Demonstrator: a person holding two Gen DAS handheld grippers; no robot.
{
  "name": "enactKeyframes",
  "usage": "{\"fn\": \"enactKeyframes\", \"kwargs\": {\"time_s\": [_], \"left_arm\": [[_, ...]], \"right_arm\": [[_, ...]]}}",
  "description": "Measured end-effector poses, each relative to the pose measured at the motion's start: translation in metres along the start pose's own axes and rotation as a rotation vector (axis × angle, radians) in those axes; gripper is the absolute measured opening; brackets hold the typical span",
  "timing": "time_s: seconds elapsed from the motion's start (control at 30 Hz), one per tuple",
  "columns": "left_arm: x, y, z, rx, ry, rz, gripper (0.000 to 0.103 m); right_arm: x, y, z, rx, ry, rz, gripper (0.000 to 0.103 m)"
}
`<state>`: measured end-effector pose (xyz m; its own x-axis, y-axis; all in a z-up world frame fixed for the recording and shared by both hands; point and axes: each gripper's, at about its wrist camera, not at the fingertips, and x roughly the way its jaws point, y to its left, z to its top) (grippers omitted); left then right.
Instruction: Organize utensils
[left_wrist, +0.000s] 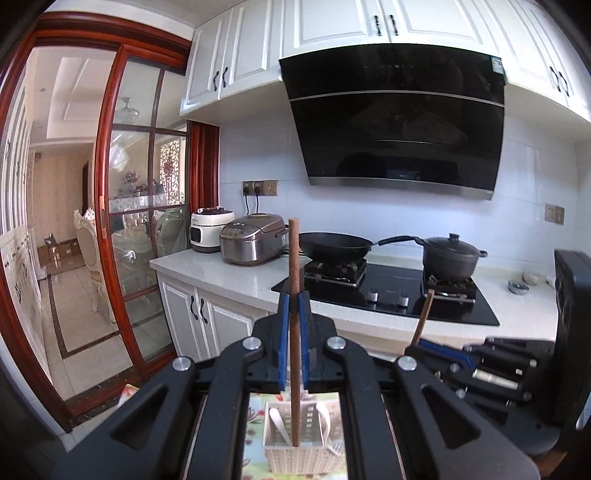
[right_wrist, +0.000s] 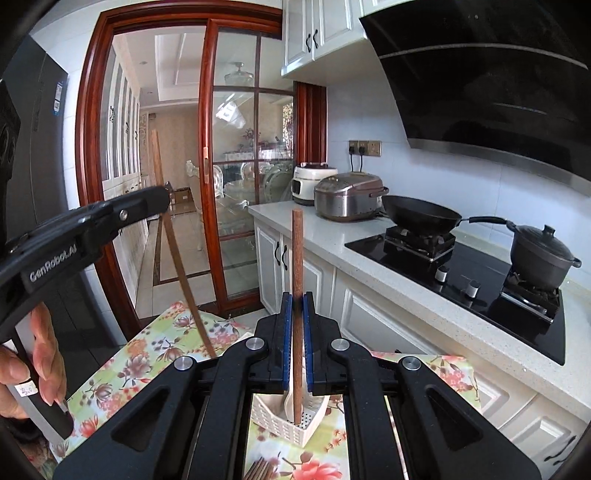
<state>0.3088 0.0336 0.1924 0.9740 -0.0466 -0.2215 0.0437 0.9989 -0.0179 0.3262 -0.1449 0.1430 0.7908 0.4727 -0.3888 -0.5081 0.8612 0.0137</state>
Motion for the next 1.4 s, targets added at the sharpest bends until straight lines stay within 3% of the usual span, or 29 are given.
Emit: {"fn": "enactKeyframes", "kwargs": {"time_s": [0.1, 0.37, 0.5, 0.53, 0.67, 0.77, 0.97, 1.17, 1.4], "left_arm": [[0.020, 0.005, -0.006, -0.033, 0.020, -0.006, 0.006], [0.072, 0.020, -0.047, -0.058, 0.207, -0.052, 0.006], [0.090, 0.032, -0.070, -0.086, 0.283, -0.035, 0.006], [0.094, 0.035, -0.075, -0.083, 0.291, -0.022, 0.010], [0.100, 0.054, -0.088, -0.117, 0.298, 0.010, 0.042], [0.096, 0.066, -0.090, -0.134, 0.285, 0.036, 0.051], [0.063, 0.080, -0.100, -0.139, 0.223, 0.097, 0.077], [0.019, 0.082, -0.126, -0.153, 0.207, 0.138, 0.092], [-0.033, 0.067, -0.164, -0.139, 0.222, 0.151, 0.096]], "right_arm": [[0.016, -0.001, -0.003, -0.005, 0.019, 0.000, 0.006], [0.062, 0.001, -0.023, -0.009, 0.161, 0.043, 0.006], [0.083, 0.002, -0.034, 0.017, 0.199, 0.026, 0.009], [0.089, 0.000, -0.037, 0.030, 0.215, 0.026, 0.011], [0.105, -0.005, -0.045, 0.062, 0.240, 0.008, 0.014], [0.109, -0.010, -0.050, 0.080, 0.241, -0.007, 0.026], [0.094, -0.022, -0.061, 0.114, 0.222, -0.005, 0.027], [0.049, -0.026, -0.084, 0.129, 0.192, 0.022, 0.027], [0.004, -0.019, -0.127, 0.129, 0.204, 0.041, 0.027]]}}
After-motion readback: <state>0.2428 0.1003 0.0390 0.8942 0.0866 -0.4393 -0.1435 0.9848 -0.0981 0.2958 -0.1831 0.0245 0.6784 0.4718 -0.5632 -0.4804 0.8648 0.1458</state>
